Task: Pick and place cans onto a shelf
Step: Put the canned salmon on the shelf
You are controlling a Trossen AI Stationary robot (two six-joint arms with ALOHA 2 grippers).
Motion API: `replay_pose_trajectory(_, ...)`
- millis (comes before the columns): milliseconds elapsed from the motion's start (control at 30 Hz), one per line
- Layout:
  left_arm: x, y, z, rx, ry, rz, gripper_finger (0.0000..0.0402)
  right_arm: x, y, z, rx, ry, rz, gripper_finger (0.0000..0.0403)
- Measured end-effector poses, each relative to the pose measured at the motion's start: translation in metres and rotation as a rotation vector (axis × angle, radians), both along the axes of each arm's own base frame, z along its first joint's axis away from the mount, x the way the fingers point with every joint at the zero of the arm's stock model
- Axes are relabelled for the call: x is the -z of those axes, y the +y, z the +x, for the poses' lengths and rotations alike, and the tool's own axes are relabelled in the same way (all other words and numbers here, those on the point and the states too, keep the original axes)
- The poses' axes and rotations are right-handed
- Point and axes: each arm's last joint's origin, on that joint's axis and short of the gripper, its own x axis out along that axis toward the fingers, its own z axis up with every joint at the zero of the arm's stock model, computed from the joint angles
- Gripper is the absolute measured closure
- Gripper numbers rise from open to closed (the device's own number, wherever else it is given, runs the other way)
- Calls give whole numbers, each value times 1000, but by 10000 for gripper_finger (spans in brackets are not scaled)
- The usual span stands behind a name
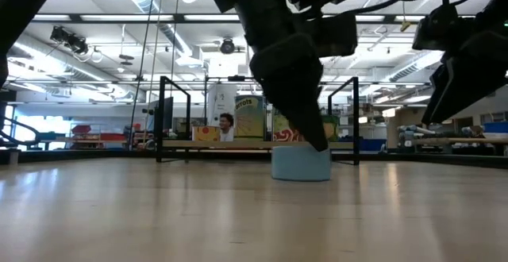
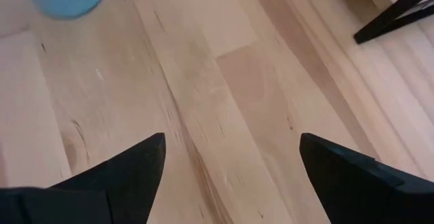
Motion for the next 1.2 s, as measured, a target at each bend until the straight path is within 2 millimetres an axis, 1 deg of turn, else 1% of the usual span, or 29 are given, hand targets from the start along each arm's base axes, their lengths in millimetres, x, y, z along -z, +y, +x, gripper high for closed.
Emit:
replay_pose_trajectory(167,-6,-8,-7,-28,18,63,46,0,0,0,0,-4,2,55)
replay_pose_trajectory(267,-5,-11,-10,-46,43,46,46,0,0,1,-1,-8,5,55)
replay_pose_trajectory(400,0,-1,-9,-86,77,-16,46,-1,1,2,-4,-15,26,55)
replay_pose_trajectory(533,4,7,-7,-92,82,17,46,-1,3,3,-12,-27,55,55)
replay_pose_trajectory(633,8,7,-8,-85,103,42,46,-1,4,4,-20,-34,73,55)
replay_pose_trajectory(833,5,7,-6,-88,74,35,46,-2,4,4,-23,-34,69,55)
replay_pose_trajectory(1100,1,15,2,-121,-5,34,47,-2,4,4,-22,-37,66,55)
replay_pose_trajectory(1200,0,16,3,-118,-14,35,47,-2,5,6,-82,-27,41,55)
